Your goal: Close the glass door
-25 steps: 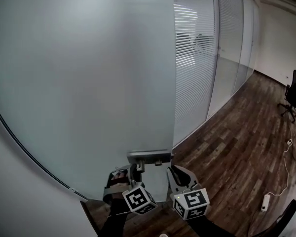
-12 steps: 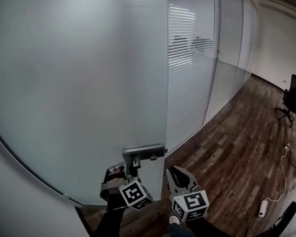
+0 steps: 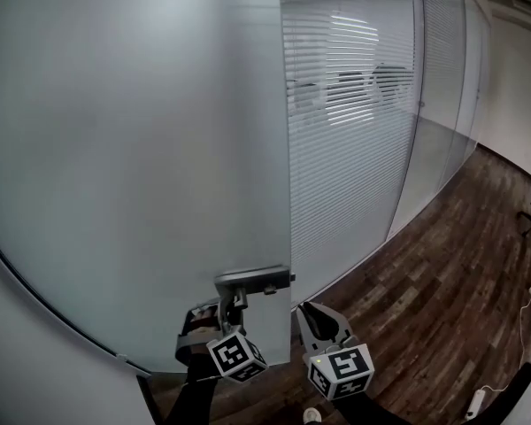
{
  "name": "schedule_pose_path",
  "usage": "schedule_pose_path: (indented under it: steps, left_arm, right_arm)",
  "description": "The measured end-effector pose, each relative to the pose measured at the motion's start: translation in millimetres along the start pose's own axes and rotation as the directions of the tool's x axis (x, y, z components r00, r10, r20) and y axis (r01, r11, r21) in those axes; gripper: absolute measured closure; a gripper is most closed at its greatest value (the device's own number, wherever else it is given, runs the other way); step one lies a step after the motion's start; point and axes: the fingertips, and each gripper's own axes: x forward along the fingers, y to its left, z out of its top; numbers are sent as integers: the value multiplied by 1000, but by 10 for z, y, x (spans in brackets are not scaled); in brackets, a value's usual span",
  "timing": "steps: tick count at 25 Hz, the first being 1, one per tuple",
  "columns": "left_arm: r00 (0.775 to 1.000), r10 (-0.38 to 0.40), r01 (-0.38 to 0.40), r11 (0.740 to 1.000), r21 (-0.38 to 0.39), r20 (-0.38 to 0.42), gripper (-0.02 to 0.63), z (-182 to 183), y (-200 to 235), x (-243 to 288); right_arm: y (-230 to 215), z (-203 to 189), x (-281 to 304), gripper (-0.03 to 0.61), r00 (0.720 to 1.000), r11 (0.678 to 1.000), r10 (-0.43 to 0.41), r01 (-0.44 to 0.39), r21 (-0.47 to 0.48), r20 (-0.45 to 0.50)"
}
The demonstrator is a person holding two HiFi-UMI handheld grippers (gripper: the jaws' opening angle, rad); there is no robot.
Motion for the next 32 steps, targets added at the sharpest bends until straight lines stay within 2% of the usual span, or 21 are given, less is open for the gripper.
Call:
schedule_pose_path:
  steps: [5, 16, 19, 25, 32]
  left_arm:
    - [1000, -5, 4, 1000, -12, -22, 491, 18, 149, 265]
    - [999, -8, 5, 997, -78, -36, 491, -59, 418, 786]
    - [999, -32, 29, 995, -94, -33, 491, -40, 507, 873]
    - [999, -29, 26, 996, -90, -26, 492, -96, 377, 1147]
    - [1000, -16, 15, 997, -78, -22, 495, -117, 669, 1329]
  right_arm:
    - [-219, 45, 201, 538, 999, 999, 54, -54, 4, 3]
    - [-313, -40, 594, 537, 991, 990, 137, -137, 18, -6]
    - [-344, -16, 675, 538, 990, 990, 139, -139, 16, -11]
    - [-447, -294, 910, 537, 993, 993, 117, -117, 17, -24]
    - [-448, -53, 1418, 537, 995, 995, 97, -97, 11, -11]
